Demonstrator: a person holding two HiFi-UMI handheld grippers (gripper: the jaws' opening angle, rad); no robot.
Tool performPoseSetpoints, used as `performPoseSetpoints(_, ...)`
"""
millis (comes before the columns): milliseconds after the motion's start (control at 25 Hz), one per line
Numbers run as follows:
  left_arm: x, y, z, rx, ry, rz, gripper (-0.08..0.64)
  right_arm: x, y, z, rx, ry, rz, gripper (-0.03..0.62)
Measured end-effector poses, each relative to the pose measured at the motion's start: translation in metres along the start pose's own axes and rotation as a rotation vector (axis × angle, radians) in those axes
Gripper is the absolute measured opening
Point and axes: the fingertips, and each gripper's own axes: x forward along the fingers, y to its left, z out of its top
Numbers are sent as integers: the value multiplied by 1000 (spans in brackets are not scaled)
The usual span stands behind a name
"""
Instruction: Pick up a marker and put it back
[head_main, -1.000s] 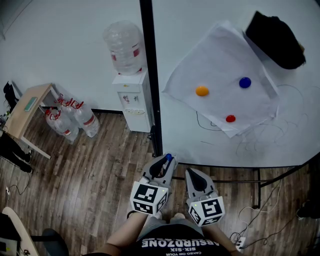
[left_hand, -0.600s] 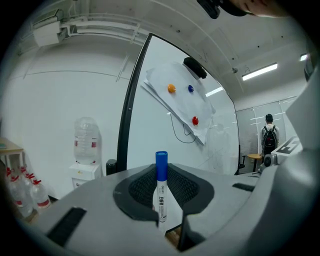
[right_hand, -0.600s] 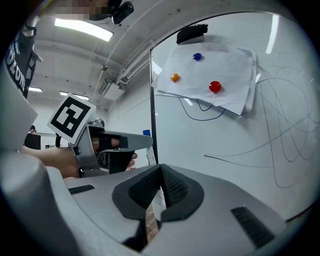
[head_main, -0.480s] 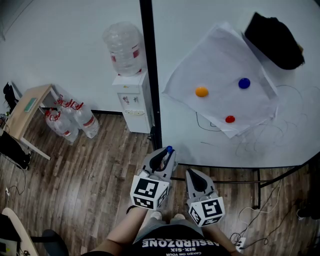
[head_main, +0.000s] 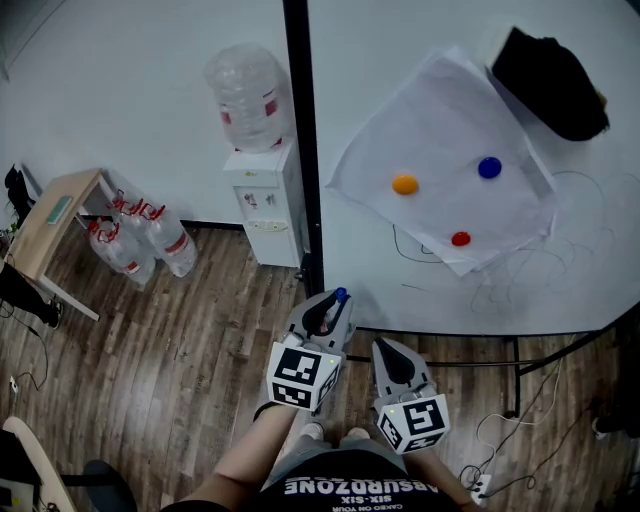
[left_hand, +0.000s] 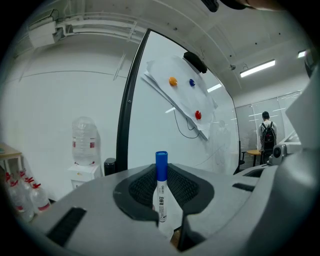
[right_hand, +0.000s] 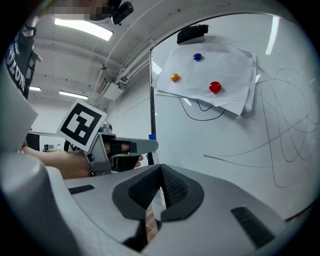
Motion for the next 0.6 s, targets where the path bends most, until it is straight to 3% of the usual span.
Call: performPoseSetpoints(600, 14, 7, -34, -1, 71, -12, 63, 1, -2, 0, 3, 3, -20, -2)
